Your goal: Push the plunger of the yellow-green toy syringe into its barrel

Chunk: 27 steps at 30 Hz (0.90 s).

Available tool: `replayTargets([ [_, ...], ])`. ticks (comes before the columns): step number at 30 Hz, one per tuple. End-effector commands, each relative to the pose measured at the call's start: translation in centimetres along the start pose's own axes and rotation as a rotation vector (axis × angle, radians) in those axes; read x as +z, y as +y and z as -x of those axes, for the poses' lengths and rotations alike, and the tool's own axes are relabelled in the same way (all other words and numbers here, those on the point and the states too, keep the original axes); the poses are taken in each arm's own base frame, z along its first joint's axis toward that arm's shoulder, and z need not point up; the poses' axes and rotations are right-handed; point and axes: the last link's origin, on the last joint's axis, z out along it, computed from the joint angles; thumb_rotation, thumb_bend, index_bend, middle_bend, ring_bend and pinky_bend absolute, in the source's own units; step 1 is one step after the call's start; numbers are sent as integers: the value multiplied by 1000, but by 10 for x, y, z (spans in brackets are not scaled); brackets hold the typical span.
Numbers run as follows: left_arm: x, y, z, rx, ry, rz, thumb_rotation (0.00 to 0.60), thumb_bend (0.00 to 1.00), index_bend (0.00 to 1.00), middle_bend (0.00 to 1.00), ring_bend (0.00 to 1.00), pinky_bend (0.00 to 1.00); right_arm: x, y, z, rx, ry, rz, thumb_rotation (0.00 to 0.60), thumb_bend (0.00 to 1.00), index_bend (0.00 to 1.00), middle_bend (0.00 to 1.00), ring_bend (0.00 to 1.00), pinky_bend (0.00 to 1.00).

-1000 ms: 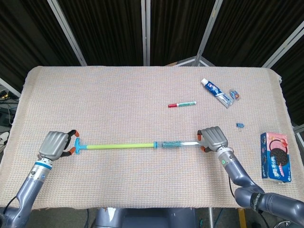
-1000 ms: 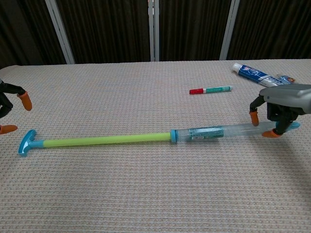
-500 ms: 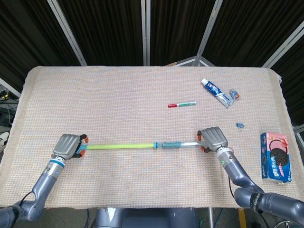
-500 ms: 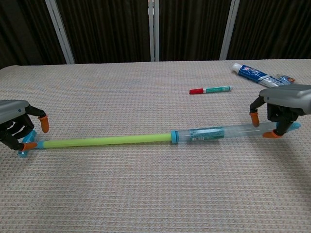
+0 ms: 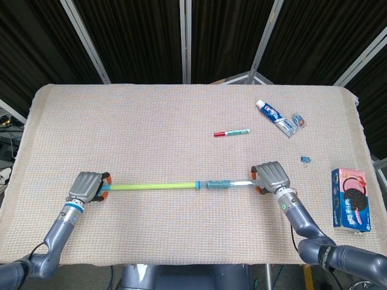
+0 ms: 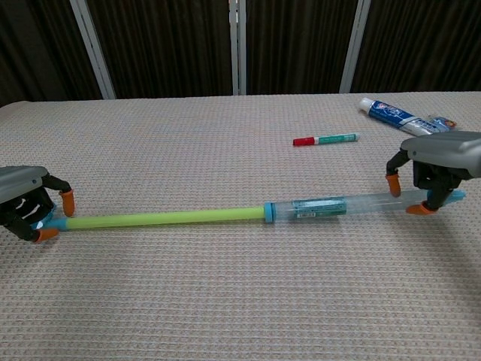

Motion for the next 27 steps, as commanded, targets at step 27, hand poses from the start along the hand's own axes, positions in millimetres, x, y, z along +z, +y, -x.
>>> replayTargets([
  [27,9,15,-9,-54,35,15,600,449,696,809,800,965,-6,-9,-8,36,15,-17,600,370,671,1000,1000,1000],
])
